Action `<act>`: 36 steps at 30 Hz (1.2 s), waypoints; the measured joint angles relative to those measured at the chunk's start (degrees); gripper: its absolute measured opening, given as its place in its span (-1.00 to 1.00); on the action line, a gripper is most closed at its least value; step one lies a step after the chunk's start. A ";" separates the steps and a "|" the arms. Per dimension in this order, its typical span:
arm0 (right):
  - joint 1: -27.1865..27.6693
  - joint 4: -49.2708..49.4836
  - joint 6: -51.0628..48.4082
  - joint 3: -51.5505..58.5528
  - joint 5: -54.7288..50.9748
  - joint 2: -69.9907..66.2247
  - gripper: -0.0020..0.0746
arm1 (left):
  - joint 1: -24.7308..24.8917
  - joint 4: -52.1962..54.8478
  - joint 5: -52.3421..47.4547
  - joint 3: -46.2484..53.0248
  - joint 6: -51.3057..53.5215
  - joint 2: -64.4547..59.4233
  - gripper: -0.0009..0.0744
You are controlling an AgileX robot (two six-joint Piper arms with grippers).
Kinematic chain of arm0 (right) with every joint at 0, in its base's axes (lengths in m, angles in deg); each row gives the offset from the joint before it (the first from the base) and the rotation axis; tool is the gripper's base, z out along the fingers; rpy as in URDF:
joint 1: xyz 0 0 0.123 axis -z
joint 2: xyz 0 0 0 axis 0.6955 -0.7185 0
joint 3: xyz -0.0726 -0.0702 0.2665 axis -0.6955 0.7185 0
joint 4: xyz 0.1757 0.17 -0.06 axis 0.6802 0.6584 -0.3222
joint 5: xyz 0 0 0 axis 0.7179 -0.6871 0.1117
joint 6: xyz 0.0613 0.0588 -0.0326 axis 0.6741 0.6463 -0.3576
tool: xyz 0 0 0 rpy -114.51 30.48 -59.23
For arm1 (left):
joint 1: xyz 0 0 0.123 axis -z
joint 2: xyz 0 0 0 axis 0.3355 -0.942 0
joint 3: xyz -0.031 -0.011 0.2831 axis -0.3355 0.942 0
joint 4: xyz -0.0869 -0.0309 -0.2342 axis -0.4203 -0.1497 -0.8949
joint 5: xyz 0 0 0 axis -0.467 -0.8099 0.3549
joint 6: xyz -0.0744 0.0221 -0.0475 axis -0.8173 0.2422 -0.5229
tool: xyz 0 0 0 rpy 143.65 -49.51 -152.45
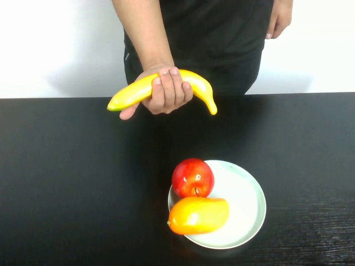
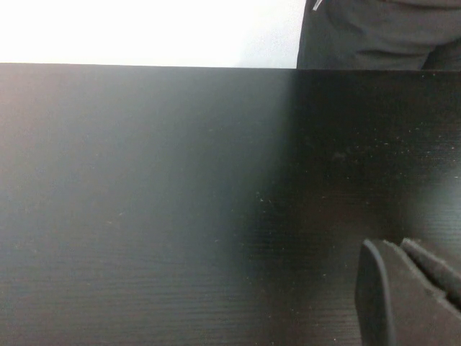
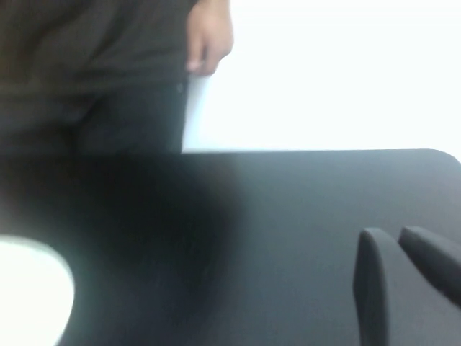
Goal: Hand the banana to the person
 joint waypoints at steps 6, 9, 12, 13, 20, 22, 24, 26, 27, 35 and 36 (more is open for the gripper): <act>0.00 -4.29 8.69 0.00 -8.81 0.00 -0.97 | 0.00 0.00 0.00 0.00 0.00 0.00 -0.99; 0.00 -5.37 9.45 0.00 -8.71 0.00 -0.97 | 0.00 0.00 0.00 0.00 0.00 0.00 -0.99; 0.00 -9.59 9.44 0.00 -8.68 0.00 -0.97 | 0.00 0.00 0.00 0.00 0.00 0.00 -0.99; 0.00 -9.59 9.44 0.00 -8.68 0.00 -0.97 | 0.00 0.00 0.00 0.00 0.00 0.00 -0.99; 0.00 -9.46 9.44 0.00 -8.68 0.00 -0.97 | 0.00 0.00 0.00 0.00 0.00 0.00 -0.99; 0.00 -9.46 9.44 0.00 -8.68 0.00 -0.97 | 0.00 0.00 0.00 0.00 0.00 0.00 -0.99; 0.00 -9.46 9.44 0.00 -8.68 0.00 -0.97 | 0.00 0.00 0.00 0.00 0.00 0.00 -0.99; 0.00 -9.46 9.44 0.00 -8.68 0.00 -0.97 | 0.00 0.00 0.00 0.00 0.00 0.00 -0.99; 0.00 -9.46 9.44 0.00 -8.68 0.00 -0.97 | 0.00 0.00 0.00 0.00 0.00 0.00 -0.99; 0.00 -9.33 9.44 0.00 -8.68 0.00 -0.97 | 0.00 0.00 0.00 0.00 0.00 0.00 -0.99; 0.00 -9.33 9.44 0.00 -8.68 0.00 -0.97 | 0.00 0.00 0.00 0.00 0.00 0.00 -0.99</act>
